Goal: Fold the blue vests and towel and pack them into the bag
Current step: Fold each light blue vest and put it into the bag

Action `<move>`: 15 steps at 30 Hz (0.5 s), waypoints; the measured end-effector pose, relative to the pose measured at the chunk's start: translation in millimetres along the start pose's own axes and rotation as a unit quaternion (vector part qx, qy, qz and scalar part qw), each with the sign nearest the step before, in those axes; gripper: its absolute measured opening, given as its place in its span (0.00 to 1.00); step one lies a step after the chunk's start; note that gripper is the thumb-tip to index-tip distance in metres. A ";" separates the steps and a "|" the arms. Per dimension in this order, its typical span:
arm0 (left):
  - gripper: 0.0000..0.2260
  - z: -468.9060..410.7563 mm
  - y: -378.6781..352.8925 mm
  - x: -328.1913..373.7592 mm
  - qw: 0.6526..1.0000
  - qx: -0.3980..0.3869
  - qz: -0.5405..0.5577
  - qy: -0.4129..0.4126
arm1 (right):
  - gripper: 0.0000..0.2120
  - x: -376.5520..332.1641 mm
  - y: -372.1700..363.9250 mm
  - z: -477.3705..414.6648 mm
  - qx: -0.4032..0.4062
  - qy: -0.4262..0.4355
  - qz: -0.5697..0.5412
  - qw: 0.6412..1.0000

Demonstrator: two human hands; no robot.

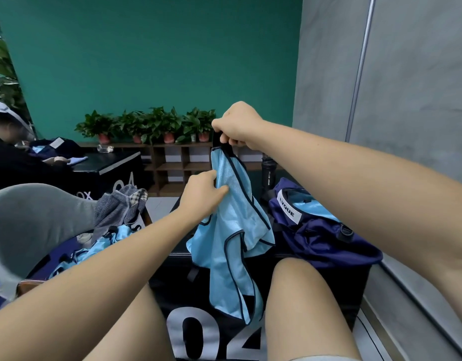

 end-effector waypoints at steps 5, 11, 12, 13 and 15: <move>0.13 -10.3 10.0 -12.8 0.999 -0.027 0.028 0.021 | 0.06 20.8 -0.7 5.1 -0.015 0.003 0.001 1.000; 0.17 -22.6 25.7 -27.0 0.994 -0.011 0.071 0.086 | 0.07 64.8 -17.8 48.5 -0.065 0.056 0.021 0.996; 0.17 -24.3 28.0 -28.9 0.993 -0.011 0.076 0.093 | 0.06 74.3 -23.3 59.9 -0.083 0.068 0.032 0.994; 0.17 -26.4 30.1 -30.6 0.992 -0.009 0.083 0.098 | 0.08 83.3 -27.5 71.1 -0.093 0.082 0.046 0.991; 0.16 -29.5 33.4 -34.5 0.989 -0.006 0.094 0.110 | 0.11 100.2 -31.1 91.0 -0.081 0.109 0.060 0.989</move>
Point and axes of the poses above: each hand's wrist, its own z-axis away from the middle knuckle, its own y-axis out of the back of the hand, x = y × z, the point moved 8 cm from there along -z, towards the middle knuckle, and after that the axes turned 11 degrees about x, right-handed, at the moved point
